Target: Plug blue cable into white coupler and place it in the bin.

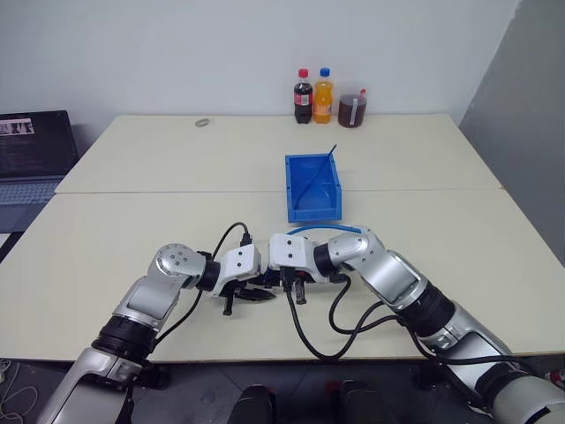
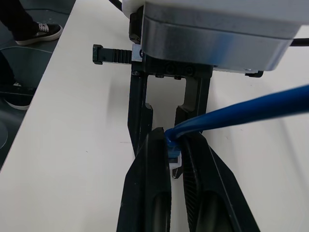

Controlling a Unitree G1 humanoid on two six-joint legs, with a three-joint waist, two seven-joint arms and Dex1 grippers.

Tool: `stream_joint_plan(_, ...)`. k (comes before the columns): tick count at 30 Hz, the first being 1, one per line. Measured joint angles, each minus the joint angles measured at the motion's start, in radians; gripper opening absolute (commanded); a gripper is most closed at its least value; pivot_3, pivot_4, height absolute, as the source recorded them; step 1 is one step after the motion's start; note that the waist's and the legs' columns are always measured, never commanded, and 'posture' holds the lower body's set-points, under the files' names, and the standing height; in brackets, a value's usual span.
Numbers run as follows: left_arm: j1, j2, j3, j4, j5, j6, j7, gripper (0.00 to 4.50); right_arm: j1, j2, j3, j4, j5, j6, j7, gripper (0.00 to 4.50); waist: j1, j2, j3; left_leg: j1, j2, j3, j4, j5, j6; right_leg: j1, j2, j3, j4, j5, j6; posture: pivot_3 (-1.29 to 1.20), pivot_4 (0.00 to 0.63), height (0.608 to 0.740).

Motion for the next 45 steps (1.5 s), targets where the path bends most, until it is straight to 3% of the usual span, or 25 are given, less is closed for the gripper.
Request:
stream_joint_plan(11,0.027,-0.004,0.018,-0.010,-0.006,-0.006,0.019,0.80,0.059,0.004,-0.037,-0.013,0.012,-0.030,-0.016,0.05,0.001,0.000,-0.008,0.003,0.000,0.000,-0.007,0.000,0.000,0.000,-0.001,0.000,-0.001,-0.004,0.000,0.00,0.150,0.740)
stream_joint_plan(13,0.038,-0.004,0.026,-0.017,-0.013,-0.006,0.027,1.51,0.078,0.011,-0.058,-0.030,0.014,-0.025,-0.028,0.05,0.001,0.000,-0.007,0.002,0.000,0.000,-0.008,0.000,0.000,0.000,-0.001,0.000,-0.001,-0.004,0.000,0.00,0.150,0.740)
stream_joint_plan(23,0.098,-0.001,0.068,-0.086,-0.074,0.043,0.068,3.62,0.100,-0.002,-0.124,-0.135,0.072,0.087,-0.049,0.05,0.002,-0.008,0.016,-0.011,0.000,-0.002,-0.008,0.000,0.000,-0.011,0.000,-0.002,0.000,-0.004,-0.001,0.00,0.150,0.740)
stream_joint_plan(27,0.104,-0.002,0.139,-0.109,-0.121,0.111,0.121,4.45,0.102,-0.011,-0.184,-0.175,0.116,0.163,-0.075,0.05,0.003,-0.012,0.022,-0.020,0.000,-0.003,-0.006,0.000,0.000,-0.019,-0.001,-0.003,0.000,-0.001,-0.005,0.00,0.150,0.740)
stream_joint_plan(37,0.036,-0.017,0.283,-0.205,-0.212,0.281,0.310,4.50,-0.019,-0.015,-0.556,-0.249,0.310,0.372,-0.221,0.05,0.004,-0.018,0.037,-0.020,-0.001,-0.003,-0.007,0.000,0.000,-0.018,-0.002,-0.004,0.000,-0.001,-0.006,0.00,0.150,0.740)
stream_joint_plan(40,-0.046,-0.028,0.279,-0.189,-0.196,0.295,0.356,4.50,-0.148,-0.016,-0.639,-0.080,0.327,0.348,-0.269,0.05,0.004,-0.018,0.040,-0.020,-0.001,-0.003,-0.006,0.000,-0.001,-0.018,-0.002,-0.004,0.000,0.000,-0.006,0.00,0.150,0.740)
stream_joint_plan(45,-0.166,-0.054,0.250,-0.125,-0.170,0.314,0.398,4.50,-0.297,0.019,-0.651,0.272,0.294,0.218,-0.333,0.05,-0.001,-0.018,0.040,-0.021,-0.001,0.000,-0.007,0.000,-0.001,-0.020,-0.002,-0.002,0.000,0.000,-0.006,0.00,0.150,0.740)
